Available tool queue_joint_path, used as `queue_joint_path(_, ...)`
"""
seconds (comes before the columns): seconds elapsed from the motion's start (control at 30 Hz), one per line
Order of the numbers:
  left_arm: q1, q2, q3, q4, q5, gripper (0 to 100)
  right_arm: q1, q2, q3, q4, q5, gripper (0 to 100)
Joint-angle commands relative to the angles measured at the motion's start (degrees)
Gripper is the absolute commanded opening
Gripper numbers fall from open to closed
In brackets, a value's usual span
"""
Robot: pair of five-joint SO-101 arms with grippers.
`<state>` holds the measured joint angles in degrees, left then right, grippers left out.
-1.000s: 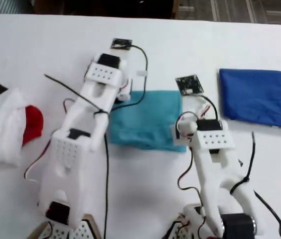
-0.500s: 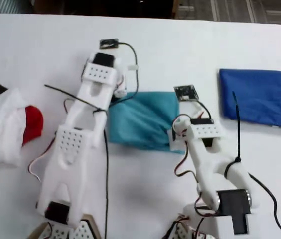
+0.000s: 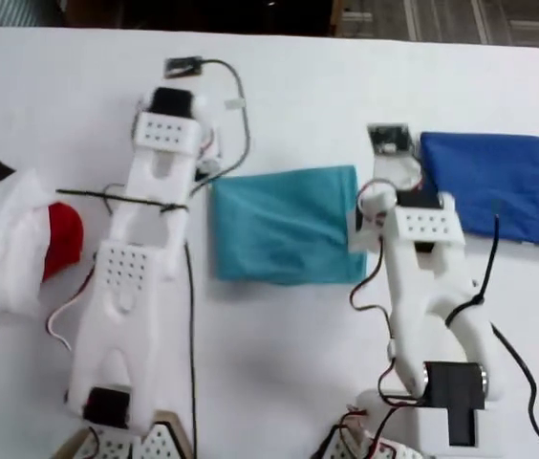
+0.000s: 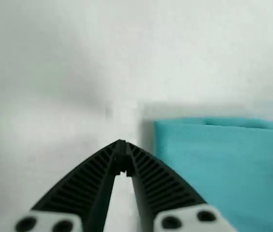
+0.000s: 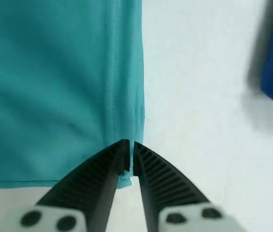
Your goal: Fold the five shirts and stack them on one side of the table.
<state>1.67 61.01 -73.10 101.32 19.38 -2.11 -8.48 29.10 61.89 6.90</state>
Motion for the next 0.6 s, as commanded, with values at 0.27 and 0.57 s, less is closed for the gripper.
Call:
queue_joint_path(0.27, -10.5, -9.3, 3.1, 1.2, -3.6, 3, -3.7, 12.7, -16.4, 0.2, -0.2, 24.0)
queue_joint_path(0.57, -11.3, -26.8, 19.2, 1.0, -7.2, 3, -6.1, 29.0, -30.0, 9.1, -5.4, 24.3)
